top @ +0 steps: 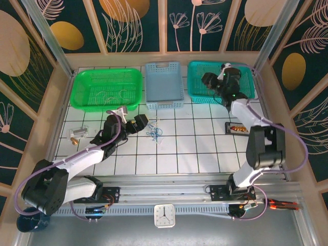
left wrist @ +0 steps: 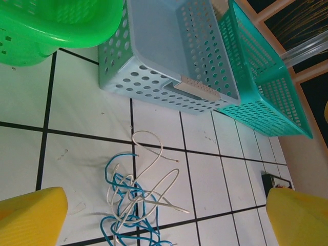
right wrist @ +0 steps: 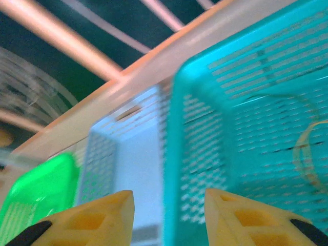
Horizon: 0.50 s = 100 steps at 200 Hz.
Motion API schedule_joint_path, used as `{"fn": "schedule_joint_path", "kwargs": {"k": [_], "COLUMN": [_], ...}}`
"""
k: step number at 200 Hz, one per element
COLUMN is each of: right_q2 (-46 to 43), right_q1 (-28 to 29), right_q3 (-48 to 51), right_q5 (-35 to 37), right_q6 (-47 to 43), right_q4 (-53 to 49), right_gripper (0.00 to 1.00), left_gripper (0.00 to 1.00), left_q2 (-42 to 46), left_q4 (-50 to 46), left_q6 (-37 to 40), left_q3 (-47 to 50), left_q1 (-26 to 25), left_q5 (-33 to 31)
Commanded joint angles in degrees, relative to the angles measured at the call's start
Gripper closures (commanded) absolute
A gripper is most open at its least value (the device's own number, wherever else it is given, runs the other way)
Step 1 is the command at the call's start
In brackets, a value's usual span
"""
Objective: Untangle the cables
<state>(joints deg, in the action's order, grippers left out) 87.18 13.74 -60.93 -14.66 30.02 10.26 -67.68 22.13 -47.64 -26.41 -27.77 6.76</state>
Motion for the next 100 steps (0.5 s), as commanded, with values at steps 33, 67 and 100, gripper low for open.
{"fn": "schedule_joint_path", "kwargs": {"k": [33, 67, 100], "right_q2": [-5.5, -4.6, -3.4], "right_q1": [15.7, 23.5, 26.7], "right_q3": [10.6, 12.9, 16.1], "right_q5": [6.3, 7.4, 5.6], "right_q6": [0.5, -0.8, 0.2], "right_q4": [0.2, -0.3, 1.4], "right_gripper": [0.56, 0.55, 0.55], "left_gripper": [0.01, 0.01, 0.01], "left_q2": [4.1, 5.0, 5.8], "left_q4": [-3.1, -5.0, -5.3], "left_q6": [0.5, 1.3, 0.5], "left_q3": [0.2, -0.7, -1.2], "left_q1": [-0.2, -0.2, -0.2], "left_q5": [-2.7, -3.9, -4.0]}}
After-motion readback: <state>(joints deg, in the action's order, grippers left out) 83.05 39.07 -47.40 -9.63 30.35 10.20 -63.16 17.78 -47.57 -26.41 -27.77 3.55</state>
